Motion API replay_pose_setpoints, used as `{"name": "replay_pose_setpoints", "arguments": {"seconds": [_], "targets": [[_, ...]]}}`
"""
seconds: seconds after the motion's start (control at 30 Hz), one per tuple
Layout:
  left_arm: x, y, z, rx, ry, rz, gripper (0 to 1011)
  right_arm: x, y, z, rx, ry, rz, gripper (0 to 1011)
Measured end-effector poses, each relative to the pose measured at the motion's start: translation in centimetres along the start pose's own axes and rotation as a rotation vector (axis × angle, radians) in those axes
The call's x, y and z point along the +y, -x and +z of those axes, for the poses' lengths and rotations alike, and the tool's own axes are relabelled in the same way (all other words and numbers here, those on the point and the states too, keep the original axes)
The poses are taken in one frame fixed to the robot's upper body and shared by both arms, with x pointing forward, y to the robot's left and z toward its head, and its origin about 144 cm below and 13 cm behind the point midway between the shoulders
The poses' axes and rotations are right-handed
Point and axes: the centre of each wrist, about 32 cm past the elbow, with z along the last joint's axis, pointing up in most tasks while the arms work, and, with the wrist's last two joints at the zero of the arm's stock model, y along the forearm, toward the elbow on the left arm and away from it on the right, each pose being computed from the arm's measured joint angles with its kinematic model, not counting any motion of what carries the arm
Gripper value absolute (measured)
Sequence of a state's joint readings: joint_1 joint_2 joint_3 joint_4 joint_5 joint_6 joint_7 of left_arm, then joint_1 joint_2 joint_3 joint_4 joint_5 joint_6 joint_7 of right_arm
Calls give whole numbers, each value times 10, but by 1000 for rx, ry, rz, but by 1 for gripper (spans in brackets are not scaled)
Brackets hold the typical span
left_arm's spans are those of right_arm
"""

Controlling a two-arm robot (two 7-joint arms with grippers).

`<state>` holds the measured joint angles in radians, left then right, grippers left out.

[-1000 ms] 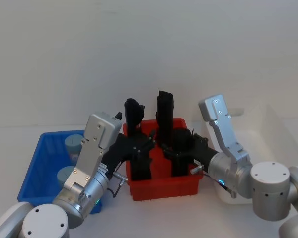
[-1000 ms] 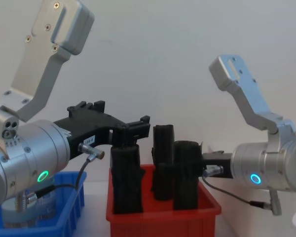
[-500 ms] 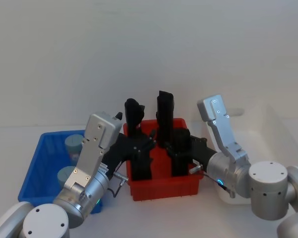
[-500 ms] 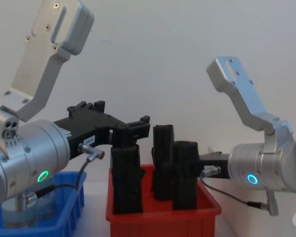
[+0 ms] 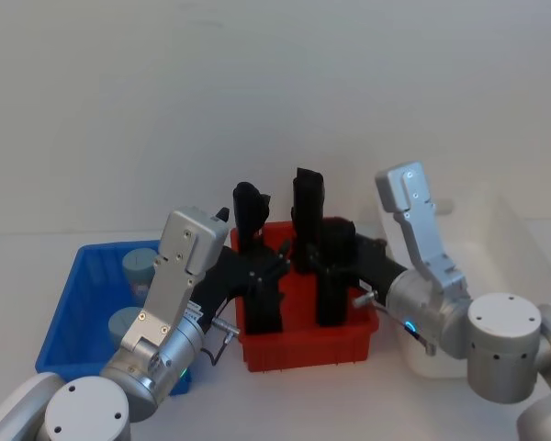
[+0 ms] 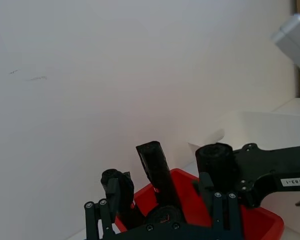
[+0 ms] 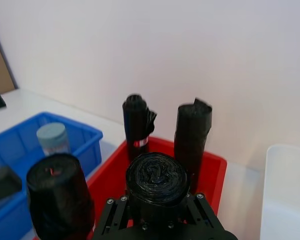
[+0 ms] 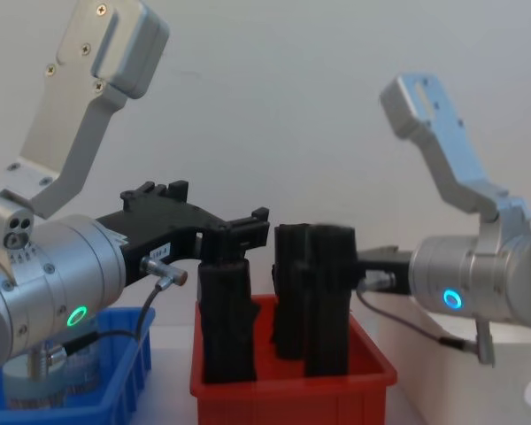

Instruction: Pick the cotton swabs from the blue box and place them into the white box.

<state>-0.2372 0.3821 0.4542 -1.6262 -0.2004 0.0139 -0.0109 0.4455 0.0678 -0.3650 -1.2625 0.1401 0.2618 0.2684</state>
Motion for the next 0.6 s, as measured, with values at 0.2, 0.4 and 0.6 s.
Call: {"name": "replay_pose_setpoints", "arguments": {"seconds": [0.2,0.4,0.6], "targets": [[0,0,0,0,0,0,1003,-5,-1,9,-4,-78,-15,416],[0,0,0,0,0,0,1003,-15,-4,21,-13,-171,-44,416],[0,0,0,0,0,0,1003,-27,-9,33,-28,-265,-88,416]]}}
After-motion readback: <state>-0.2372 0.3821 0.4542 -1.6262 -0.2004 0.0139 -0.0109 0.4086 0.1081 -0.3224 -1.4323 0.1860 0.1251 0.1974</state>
